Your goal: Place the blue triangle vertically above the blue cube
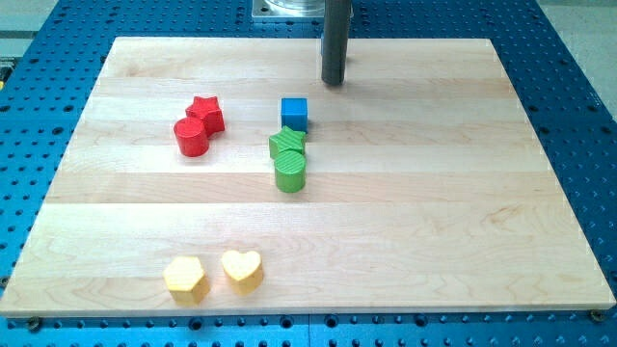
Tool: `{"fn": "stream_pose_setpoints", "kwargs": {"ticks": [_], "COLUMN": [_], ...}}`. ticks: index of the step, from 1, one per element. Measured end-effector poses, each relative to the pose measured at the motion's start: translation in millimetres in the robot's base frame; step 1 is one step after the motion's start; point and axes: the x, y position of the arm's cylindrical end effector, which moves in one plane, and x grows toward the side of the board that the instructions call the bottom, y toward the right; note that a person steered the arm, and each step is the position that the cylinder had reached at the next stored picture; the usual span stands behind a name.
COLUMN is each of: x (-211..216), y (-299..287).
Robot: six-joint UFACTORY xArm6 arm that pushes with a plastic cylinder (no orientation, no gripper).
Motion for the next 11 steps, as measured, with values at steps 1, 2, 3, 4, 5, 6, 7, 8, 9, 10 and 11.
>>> {"fn": "stream_pose_setpoints", "kwargs": {"ticks": [1,2,3,4,5,6,7,8,9,10,11], "x": [-21,-27,-56,-81,-79,-79,-70,-30,-19,-40,-52], "y": [-20,-88,-105,-83,-33,40,72,45,-7,7,-8]}}
